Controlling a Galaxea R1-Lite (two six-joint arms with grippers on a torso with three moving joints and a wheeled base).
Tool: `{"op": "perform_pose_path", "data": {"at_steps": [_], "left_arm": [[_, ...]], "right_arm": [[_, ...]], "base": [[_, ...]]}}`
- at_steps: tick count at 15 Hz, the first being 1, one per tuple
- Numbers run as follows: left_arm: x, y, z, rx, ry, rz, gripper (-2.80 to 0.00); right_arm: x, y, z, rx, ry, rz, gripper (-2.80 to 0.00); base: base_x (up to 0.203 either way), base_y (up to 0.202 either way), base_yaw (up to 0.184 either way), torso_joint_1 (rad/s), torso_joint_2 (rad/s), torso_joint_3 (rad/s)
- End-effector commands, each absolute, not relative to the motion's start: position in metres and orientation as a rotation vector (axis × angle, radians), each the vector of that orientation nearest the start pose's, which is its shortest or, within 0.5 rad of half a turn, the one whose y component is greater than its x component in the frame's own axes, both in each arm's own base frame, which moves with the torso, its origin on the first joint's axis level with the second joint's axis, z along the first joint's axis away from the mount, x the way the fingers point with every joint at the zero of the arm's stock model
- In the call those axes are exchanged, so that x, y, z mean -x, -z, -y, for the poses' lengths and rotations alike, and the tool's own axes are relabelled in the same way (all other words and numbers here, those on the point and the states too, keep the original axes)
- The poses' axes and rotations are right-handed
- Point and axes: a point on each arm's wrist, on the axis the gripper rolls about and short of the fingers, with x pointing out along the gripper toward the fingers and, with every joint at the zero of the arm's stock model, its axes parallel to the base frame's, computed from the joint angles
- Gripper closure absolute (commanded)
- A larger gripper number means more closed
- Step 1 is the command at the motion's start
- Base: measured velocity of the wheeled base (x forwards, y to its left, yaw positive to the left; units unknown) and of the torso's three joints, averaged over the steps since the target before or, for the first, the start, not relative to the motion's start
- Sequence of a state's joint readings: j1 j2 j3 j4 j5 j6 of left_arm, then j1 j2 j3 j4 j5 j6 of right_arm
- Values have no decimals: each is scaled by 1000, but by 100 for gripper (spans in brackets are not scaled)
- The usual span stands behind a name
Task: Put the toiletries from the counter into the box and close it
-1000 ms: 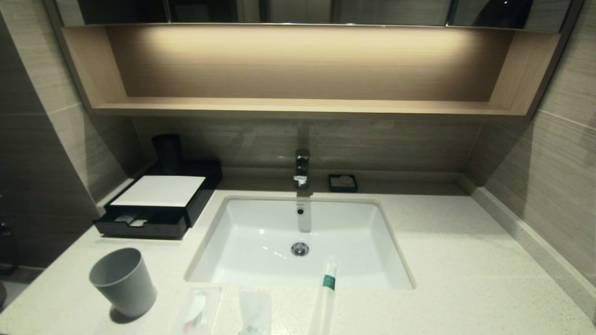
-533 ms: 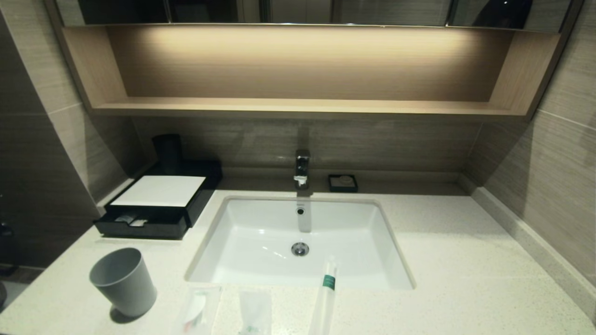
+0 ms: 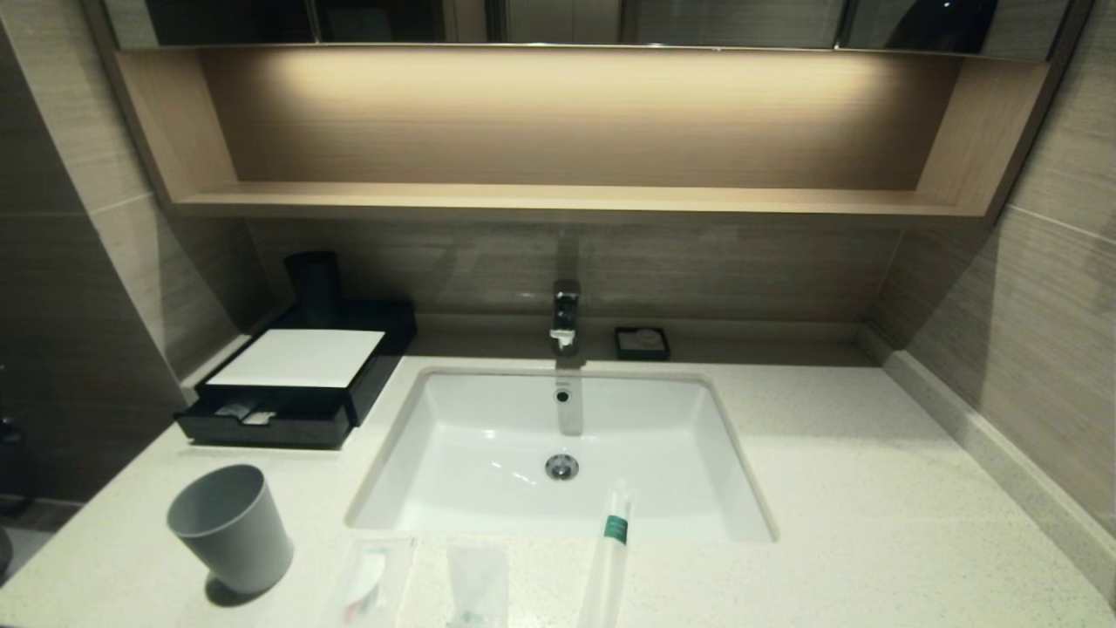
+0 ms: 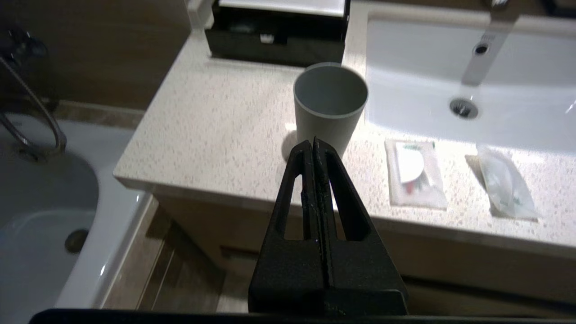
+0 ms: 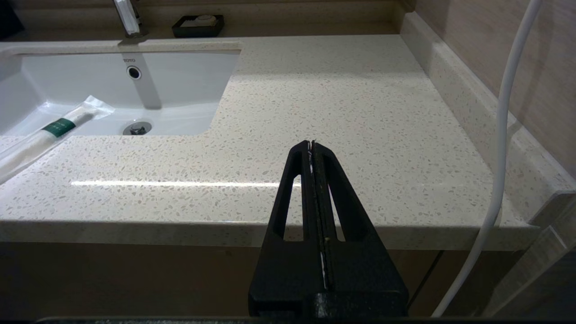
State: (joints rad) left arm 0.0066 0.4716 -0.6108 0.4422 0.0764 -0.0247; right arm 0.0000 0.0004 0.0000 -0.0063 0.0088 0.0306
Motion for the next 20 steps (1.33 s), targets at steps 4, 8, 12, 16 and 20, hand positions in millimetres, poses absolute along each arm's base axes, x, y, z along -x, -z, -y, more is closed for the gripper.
{"op": "perform_pose_path", "data": {"at_steps": [4, 8, 12, 16, 20], "left_arm": [[-13, -190, -2, 9, -81, -704, 0], [-21, -173, -1, 27, -57, -789, 0], [-29, -164, 1, 72, 27, -755, 0], [-52, -149, 1, 76, 37, -732, 0], [-63, -146, 2, 117, 81, -704, -280]], "right_arm": [[23, -76, 0, -31, -9, 4, 0], [23, -76, 0, -31, -9, 4, 0], [23, -76, 0, -31, -9, 4, 0], [23, -76, 0, -31, -9, 6, 0], [23, -76, 0, -31, -9, 5, 0]], "base": [[0, 0, 0, 0, 0, 0], [0, 0, 0, 0, 0, 0], [0, 0, 0, 0, 0, 0], [0, 0, 0, 0, 0, 0], [0, 0, 0, 0, 0, 0]]}}
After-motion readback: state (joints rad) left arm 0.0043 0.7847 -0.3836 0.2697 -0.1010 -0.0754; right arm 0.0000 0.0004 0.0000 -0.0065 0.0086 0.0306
